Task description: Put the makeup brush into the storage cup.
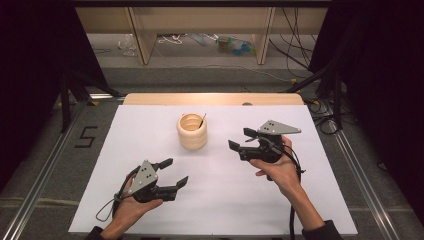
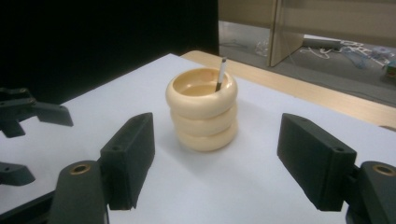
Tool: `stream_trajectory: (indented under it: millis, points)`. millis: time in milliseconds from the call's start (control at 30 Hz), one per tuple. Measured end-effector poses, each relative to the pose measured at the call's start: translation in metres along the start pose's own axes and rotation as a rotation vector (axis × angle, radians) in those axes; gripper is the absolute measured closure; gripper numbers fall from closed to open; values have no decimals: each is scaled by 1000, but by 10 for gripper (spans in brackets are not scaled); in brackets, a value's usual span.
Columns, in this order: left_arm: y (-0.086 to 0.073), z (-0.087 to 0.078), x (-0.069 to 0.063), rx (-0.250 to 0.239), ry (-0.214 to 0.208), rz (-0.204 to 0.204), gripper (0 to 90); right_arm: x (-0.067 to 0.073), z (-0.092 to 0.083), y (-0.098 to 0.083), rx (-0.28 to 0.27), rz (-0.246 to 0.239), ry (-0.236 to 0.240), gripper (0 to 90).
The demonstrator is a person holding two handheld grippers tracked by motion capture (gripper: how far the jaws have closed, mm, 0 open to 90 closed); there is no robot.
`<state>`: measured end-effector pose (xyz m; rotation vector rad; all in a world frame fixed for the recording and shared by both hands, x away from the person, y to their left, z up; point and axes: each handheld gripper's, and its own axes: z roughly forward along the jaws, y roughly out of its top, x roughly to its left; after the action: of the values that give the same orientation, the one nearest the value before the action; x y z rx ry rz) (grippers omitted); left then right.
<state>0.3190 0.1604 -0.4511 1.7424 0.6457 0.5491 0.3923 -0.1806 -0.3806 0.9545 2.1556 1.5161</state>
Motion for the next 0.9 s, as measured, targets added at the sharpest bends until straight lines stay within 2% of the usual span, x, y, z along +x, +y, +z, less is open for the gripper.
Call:
stream_trajectory:
  millis: [67,167,267,400,467,600,633,700,900]
  points:
    - [0,0,-1,2,-2,-3,241,2,0,-3,7,2,10,251]
    - [0,0,0,-1,-2,-4,239,4,-1,-5,1,-5,-3,165]
    - [0,0,1,-2,-2,-2,239,5,-3,-9,-35,-12,19,160]
    - [0,0,-1,-2,-3,-4,239,6,-8,-14,-35,-9,-19,160]
    - [0,0,0,-2,-2,-3,239,6,-8,-19,-55,-5,-13,160]
    - [0,0,0,-5,-4,-4,239,5,-13,-28,-31,-3,-12,160]
    - [0,0,0,-5,-4,-3,239,5,-13,-30,-42,-1,-8,160]
    - [0,0,0,-4,-3,-3,239,6,-16,-33,-30,-2,-18,160]
    - [0,0,0,-4,-3,2,239,10,-23,-42,-40,-9,8,161]
